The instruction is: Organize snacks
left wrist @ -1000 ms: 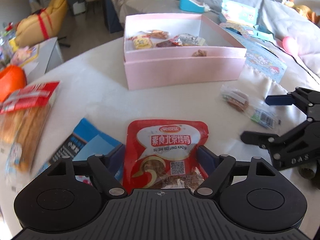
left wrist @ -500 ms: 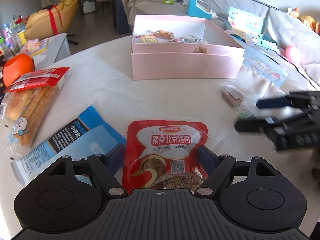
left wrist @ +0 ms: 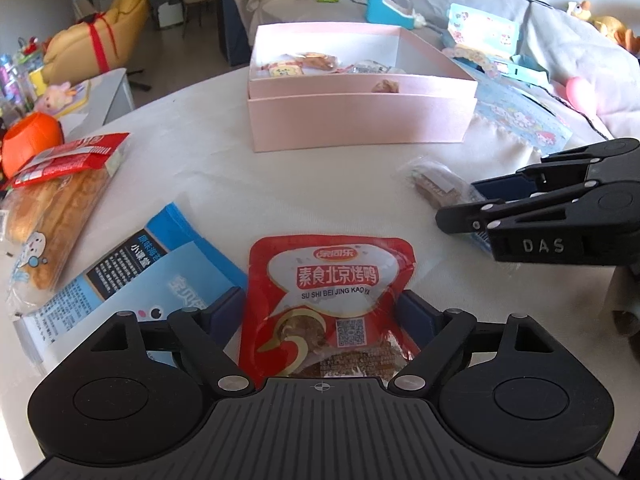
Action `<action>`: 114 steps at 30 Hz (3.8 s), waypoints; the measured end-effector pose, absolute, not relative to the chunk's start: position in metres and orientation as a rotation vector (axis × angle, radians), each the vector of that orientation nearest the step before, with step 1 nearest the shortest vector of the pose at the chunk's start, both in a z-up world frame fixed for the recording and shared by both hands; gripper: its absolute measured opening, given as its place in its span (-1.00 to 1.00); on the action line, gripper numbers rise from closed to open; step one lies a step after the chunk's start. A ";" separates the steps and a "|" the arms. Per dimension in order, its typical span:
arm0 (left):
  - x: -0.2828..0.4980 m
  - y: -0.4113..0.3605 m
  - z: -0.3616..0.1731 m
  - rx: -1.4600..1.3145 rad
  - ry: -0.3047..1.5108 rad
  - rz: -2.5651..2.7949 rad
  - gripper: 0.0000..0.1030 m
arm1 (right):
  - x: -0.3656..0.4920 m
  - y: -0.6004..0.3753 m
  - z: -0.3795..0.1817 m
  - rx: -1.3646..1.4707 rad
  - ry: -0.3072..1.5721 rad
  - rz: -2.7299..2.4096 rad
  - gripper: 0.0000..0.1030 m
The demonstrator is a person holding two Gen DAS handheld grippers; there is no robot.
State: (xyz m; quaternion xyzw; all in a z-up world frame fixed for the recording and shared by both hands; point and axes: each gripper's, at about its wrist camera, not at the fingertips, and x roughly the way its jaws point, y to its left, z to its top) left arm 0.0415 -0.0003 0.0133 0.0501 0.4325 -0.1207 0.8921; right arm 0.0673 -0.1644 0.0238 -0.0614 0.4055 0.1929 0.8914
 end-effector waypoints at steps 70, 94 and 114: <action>0.162 0.043 0.080 -0.215 0.642 -0.344 -0.57 | 0.201 -0.206 0.158 -0.005 0.702 0.319 0.31; 0.007 0.162 0.027 -0.289 0.797 -0.057 -0.56 | 0.105 -0.138 0.027 -0.235 0.867 0.561 0.57; 0.107 0.199 0.070 -0.575 0.715 0.131 -0.51 | 0.072 -0.169 0.007 -0.129 0.752 0.378 0.86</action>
